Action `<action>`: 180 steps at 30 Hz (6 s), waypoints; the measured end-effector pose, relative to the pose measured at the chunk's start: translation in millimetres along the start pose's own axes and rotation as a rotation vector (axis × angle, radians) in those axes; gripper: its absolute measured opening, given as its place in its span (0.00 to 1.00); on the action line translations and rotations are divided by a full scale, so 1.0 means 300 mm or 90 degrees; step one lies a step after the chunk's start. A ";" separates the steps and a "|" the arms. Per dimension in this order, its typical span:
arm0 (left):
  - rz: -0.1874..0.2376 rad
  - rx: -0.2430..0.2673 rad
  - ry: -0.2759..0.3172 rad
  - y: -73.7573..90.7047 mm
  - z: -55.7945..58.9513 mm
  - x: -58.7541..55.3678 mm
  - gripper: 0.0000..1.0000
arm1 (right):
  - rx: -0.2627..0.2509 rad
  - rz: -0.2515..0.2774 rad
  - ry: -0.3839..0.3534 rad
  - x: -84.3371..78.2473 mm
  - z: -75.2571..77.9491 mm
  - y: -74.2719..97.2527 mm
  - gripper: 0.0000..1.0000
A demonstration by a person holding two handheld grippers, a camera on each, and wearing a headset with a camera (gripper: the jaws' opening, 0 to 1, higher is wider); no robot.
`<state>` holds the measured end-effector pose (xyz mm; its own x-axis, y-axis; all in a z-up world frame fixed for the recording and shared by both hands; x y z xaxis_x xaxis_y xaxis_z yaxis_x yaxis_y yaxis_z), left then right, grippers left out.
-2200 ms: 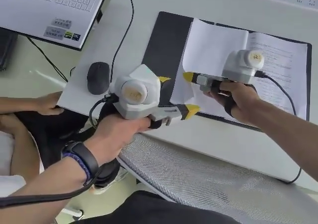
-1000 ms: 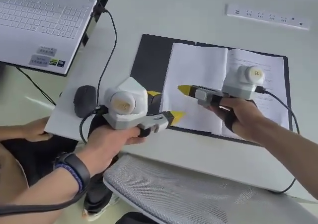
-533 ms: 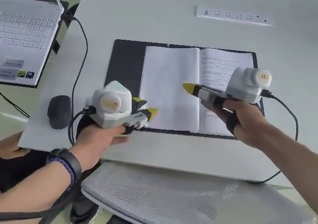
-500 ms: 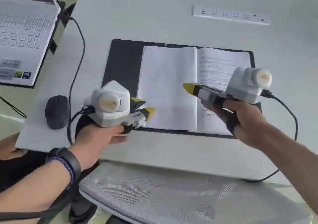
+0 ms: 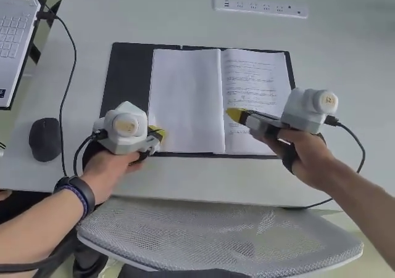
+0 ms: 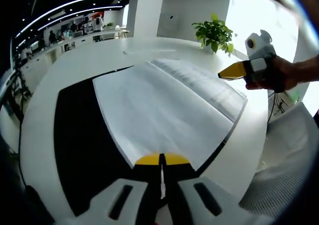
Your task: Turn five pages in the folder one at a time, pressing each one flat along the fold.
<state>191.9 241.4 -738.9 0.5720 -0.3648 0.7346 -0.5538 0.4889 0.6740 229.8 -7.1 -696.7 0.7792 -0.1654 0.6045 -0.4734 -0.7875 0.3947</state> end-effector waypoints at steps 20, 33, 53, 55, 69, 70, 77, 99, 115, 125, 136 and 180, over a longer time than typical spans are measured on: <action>0.003 0.012 0.004 -0.005 0.001 0.005 0.00 | 0.043 -0.020 0.045 0.167 0.069 -0.105 0.00; 0.001 0.012 0.022 -0.009 -0.005 0.003 0.00 | 0.055 -0.072 0.031 0.146 0.177 -0.217 0.00; 0.001 0.017 0.042 -0.003 -0.006 0.006 0.00 | 0.074 0.004 -0.049 0.216 0.309 -0.338 0.00; 0.002 0.018 0.045 -0.004 -0.007 0.005 0.00 | 0.068 0.030 -0.075 0.241 0.318 -0.348 0.00; 0.009 0.015 0.054 0.000 -0.008 0.001 0.00 | 0.021 0.111 -0.133 0.375 0.423 -0.476 0.00; 0.010 0.014 0.055 0.000 -0.008 0.000 0.00 | 0.018 0.111 -0.130 0.378 0.423 -0.482 0.00; 0.011 0.010 0.063 -0.002 -0.009 -0.001 0.00 | 0.005 0.161 -0.192 0.411 0.477 -0.513 0.00; 0.013 0.003 0.081 0.000 -0.011 0.001 0.00 | 0.052 0.049 -0.099 0.248 0.346 -0.365 0.00; 0.011 0.001 0.079 -0.010 -0.016 -0.001 0.00 | 0.098 -0.022 -0.066 0.054 0.265 -0.204 0.00; 0.017 0.002 0.083 -0.014 -0.014 -0.007 0.00 | 0.133 -0.078 -0.040 -0.089 0.179 -0.115 0.00; 0.015 0.003 0.076 -0.016 -0.011 -0.008 0.00 | 0.148 -0.110 -0.031 -0.197 0.113 -0.044 0.00; -0.005 -0.011 0.086 -0.014 -0.012 0.005 0.00 | 0.092 -0.033 -0.032 -0.104 0.063 0.078 0.00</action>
<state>197.4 241.6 -740.8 0.6530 -0.2593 0.7116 -0.5390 0.5009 0.6772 202.2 -31.6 -719.3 0.8225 -0.1491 0.5489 -0.3709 -0.8722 0.3190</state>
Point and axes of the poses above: the centre of the closed fingertips' face, and the gripper's own axes: y roughly backward along the fingers, z roughly to its right, x roughly out of its top, the point moved 10 cm from there along y, roughly backward along the fingers, and after that the axes turned 5 degrees about -y, right-handed, at the moved point
